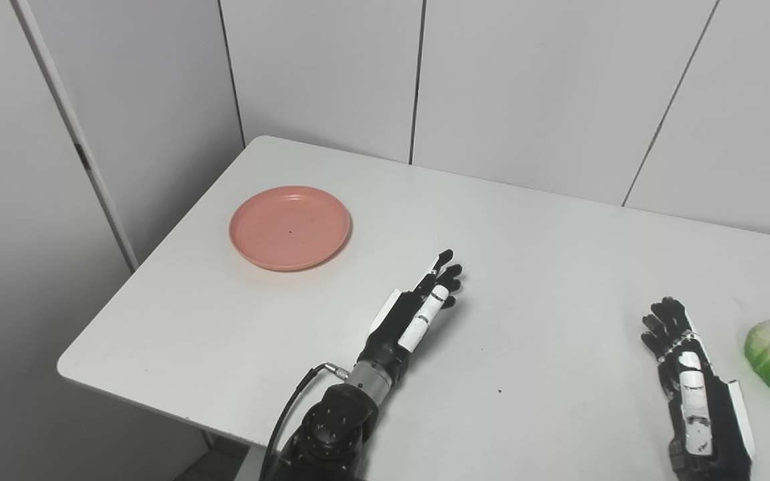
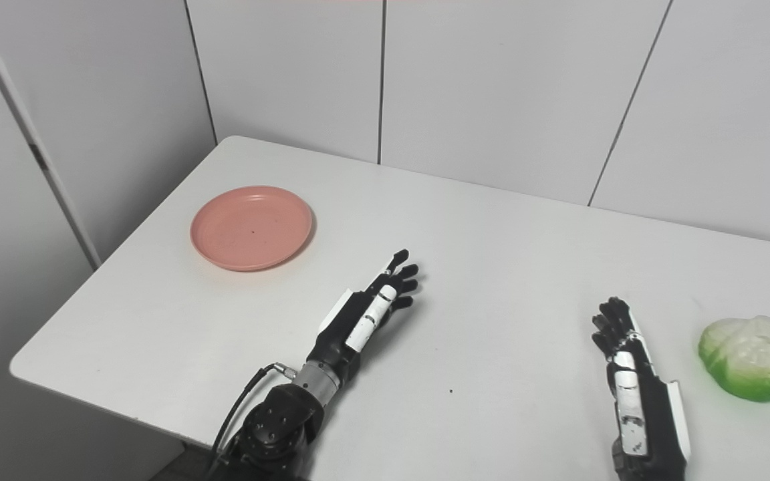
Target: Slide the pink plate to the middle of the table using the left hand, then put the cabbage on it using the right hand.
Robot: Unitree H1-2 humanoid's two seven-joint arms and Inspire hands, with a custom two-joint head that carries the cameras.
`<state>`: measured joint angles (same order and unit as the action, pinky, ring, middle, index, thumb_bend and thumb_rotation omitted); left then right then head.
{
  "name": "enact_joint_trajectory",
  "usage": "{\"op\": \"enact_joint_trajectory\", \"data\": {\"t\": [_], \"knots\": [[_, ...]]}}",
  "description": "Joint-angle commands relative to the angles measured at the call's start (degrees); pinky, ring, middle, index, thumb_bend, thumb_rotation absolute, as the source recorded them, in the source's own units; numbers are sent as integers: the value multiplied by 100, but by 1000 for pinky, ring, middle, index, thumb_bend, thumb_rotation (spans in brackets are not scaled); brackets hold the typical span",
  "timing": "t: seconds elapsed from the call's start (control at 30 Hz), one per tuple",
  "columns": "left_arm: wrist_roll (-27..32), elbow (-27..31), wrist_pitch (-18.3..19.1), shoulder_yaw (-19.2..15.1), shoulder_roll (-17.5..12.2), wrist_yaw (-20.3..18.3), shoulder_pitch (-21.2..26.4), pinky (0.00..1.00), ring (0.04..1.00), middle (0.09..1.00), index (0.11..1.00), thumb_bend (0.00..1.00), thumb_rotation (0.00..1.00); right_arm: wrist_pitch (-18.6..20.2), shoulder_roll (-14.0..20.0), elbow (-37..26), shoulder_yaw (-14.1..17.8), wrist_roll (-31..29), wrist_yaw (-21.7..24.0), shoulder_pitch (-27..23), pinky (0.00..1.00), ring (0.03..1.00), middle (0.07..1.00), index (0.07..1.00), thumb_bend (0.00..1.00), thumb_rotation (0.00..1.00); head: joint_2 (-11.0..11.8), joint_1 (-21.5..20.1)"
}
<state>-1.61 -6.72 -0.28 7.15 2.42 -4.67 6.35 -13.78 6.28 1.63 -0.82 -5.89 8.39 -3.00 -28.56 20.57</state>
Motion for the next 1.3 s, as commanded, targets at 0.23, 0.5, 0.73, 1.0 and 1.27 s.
{"op": "enact_joint_trajectory", "data": {"t": [0.23,0.5,0.73,1.0,1.27], "knots": [[129,-408,114,87,75,-150,-142,915,943,966,975,427,1000,-38,87,439,65,-30,35,-26,932,926,940,939,203,1000,9,5],[271,155,559,105,21,-249,-51,930,959,980,980,443,1000,-26,44,562,31,-27,29,-107,942,929,943,947,195,1000,78,21],[403,673,687,88,-60,-294,71,941,961,980,978,417,997,7,17,631,10,-16,1,-152,961,938,951,955,217,1000,124,81],[489,1443,1010,26,-34,-313,227,960,965,980,972,464,998,-1,38,678,16,-30,18,-172,970,944,954,956,230,1000,163,98],[449,1873,995,-151,-130,-253,485,950,955,974,960,513,1000,-117,34,744,20,-65,43,-194,954,939,950,949,204,1000,163,115]]}}
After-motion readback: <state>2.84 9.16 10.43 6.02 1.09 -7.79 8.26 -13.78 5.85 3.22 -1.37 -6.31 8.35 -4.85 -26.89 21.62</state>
